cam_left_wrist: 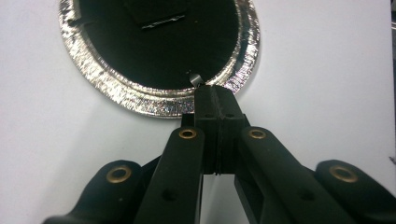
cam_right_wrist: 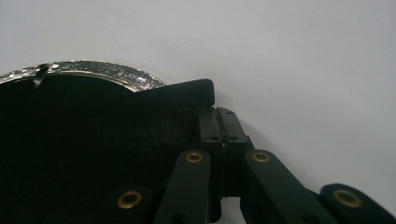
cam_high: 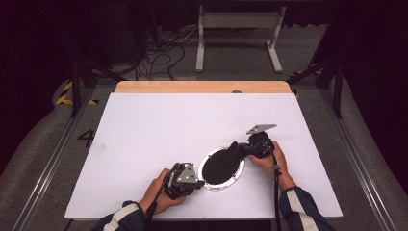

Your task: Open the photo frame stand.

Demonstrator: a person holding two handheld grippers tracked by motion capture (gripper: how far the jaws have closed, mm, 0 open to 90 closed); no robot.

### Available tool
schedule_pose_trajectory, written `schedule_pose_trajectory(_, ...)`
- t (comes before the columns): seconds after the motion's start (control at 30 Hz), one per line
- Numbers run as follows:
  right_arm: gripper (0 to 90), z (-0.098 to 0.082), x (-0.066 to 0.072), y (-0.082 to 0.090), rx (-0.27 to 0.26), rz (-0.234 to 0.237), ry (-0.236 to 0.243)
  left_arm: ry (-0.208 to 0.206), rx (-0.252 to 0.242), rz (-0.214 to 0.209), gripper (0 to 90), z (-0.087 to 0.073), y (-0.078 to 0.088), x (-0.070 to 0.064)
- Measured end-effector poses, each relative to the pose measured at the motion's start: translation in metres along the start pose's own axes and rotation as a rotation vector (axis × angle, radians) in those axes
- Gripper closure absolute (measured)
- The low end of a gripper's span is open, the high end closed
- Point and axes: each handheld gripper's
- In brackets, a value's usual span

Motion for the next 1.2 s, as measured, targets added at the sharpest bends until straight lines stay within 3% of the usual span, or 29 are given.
schedule_pose_trajectory(0.1,90.0,-0.011,-0.003,0.009,-0.008,0.007,-0.016,0.020,-0.001,0.007,90.0,-0.001,0.001,0.002)
schedule_pose_trajectory(0.13,90.0,-0.013,-0.003,0.010,-0.013,0.007,-0.019,0.007,0.001,0.022,90.0,-0.001,0.001,0.001)
schedule_pose_trajectory(0.17,90.0,-0.016,-0.002,0.012,-0.017,0.003,-0.017,0.011,-0.002,0.014,90.0,-0.002,0.001,0.000)
schedule_pose_trajectory(0.2,90.0,-0.017,-0.002,0.012,-0.020,-0.001,-0.015,0.025,-0.035,-0.030,90.0,-0.002,0.002,-0.003)
schedule_pose_trajectory(0.27,90.0,-0.019,-0.001,0.013,-0.029,-0.009,-0.016,-0.007,-0.052,-0.061,90.0,0.002,0.004,-0.011)
schedule_pose_trajectory(0.37,90.0,-0.020,-0.001,0.013,-0.039,-0.007,-0.023,-0.039,-0.054,-0.071,90.0,0.010,0.000,-0.024)
schedule_pose_trajectory(0.47,90.0,-0.020,0.000,0.013,-0.040,-0.015,-0.023,-0.036,-0.054,-0.063,90.0,0.012,-0.007,-0.025)
schedule_pose_trajectory(0.63,90.0,-0.022,0.004,0.013,-0.046,-0.024,-0.016,-0.022,-0.062,-0.021,90.0,0.017,-0.017,-0.025)
schedule_pose_trajectory(0.77,90.0,-0.024,0.005,0.014,-0.048,-0.022,-0.028,-0.059,-0.031,0.016,90.0,0.018,-0.016,-0.027)
schedule_pose_trajectory(0.9,90.0,-0.026,0.006,0.016,-0.046,-0.009,-0.034,-0.037,-0.027,0.022,90.0,0.014,-0.012,-0.021)
schedule_pose_trajectory(1.2,90.0,-0.038,0.015,0.026,-0.046,0.033,-0.007,0.019,0.000,0.092,90.0,-0.004,0.001,0.001)
Point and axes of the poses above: each handheld gripper's, and its own axes: y roughly backward along the jaws, z roughly out of its top, x roughly to its left, and after that the axes turned 11 degrees about -y, right-handed
